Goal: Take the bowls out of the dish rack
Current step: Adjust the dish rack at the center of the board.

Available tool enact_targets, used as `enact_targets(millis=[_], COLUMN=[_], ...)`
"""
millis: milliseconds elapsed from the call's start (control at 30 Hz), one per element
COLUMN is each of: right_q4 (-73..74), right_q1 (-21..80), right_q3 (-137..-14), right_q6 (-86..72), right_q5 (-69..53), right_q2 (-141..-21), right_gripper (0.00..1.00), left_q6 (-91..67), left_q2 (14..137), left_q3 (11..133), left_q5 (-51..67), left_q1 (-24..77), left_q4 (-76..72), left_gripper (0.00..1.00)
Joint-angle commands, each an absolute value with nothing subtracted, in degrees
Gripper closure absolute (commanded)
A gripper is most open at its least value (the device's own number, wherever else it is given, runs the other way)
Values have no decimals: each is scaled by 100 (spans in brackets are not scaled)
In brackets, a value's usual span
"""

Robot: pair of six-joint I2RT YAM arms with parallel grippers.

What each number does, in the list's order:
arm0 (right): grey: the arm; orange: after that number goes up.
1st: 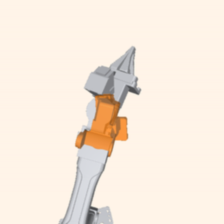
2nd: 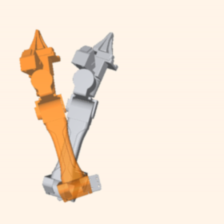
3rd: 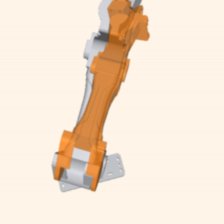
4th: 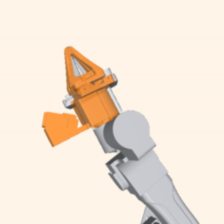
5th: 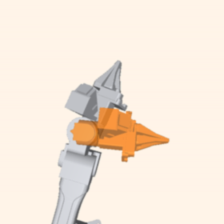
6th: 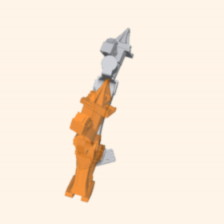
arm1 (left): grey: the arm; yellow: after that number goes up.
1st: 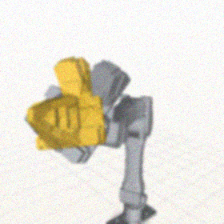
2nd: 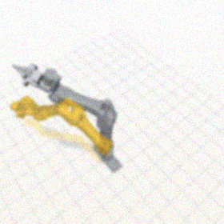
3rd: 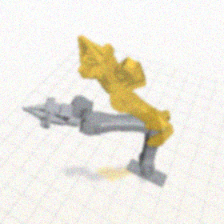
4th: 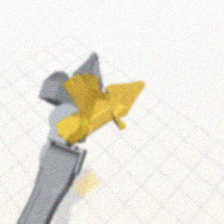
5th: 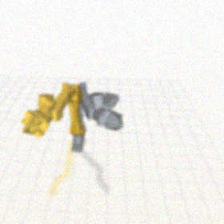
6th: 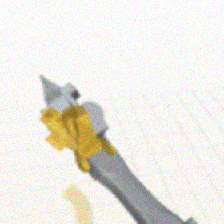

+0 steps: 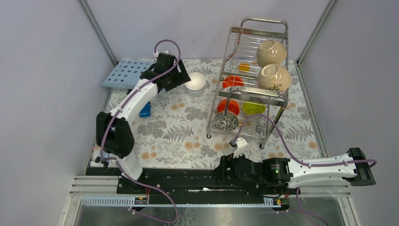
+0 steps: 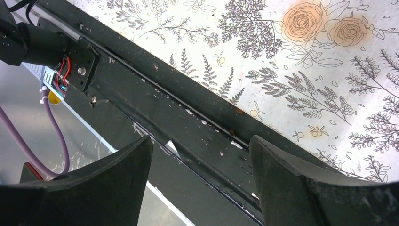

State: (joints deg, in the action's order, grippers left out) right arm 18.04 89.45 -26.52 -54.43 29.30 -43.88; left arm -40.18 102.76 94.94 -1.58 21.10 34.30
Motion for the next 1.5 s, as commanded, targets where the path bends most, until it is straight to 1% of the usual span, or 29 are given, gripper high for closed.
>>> enact_targets(millis=[0,100,200,333,400,500,633,967,1067,1167,1233,1367,1467], right_q4=[1920,1929,1924,1932,1927,1948,2032,2235,2303,2374,2389,2406,2617], right_q1=[8930,8930,8930,8934,8933,8932,8937,8931,8932,8932,8933,8936,8933], right_q3=[-2892,-2891,-2890,-2901,-2894,-2908,-2907,-2904,-2885,-2926,-3050,-3613,-4404], right_q6=[-5452,-5465,-5473,-5525,-5556,-5591,-5637,-5749,-5774,-5635,-5374,-4542,-3889], right_q5=[3326,3401,3421,3392,3372,3322,3311,3324,3276,3234,3198,2981,2784], right_q2=[-4381,-4396,-4437,-4514,-4547,-4586,-4576,-4347,-4301,-4250,-4242,-4410,-4745], right_gripper=[18,18,18,18,18,18,18,19,18,18,18,19,19], left_q6=[-3912,-3923,-3982,-3990,-3985,-3987,-3966,-3970,-4067,-4191,-4313,-4563,-4558], left_q2=[9446,9293,9346,9668,9909,10267,10714,11610,11592,11138,10658,9546,8691], left_q3=[8018,7263,6787,6742,6833,6937,7172,8080,8009,7592,7155,6203,5670], left_q5=[46,35,80,31,-60,-312,-559,-904,-832,-692,-587,-446,-383], left_q1=[2360,2599,2756,2829,2830,2830,2830,2799,2803,2804,2812,2874,2972], left_q4=[2156,1737,1314,985,869,685,475,642,662,542,390,290,370], left_gripper=[18,25,37,54,62,68,72,73,73,73,69,52,42])
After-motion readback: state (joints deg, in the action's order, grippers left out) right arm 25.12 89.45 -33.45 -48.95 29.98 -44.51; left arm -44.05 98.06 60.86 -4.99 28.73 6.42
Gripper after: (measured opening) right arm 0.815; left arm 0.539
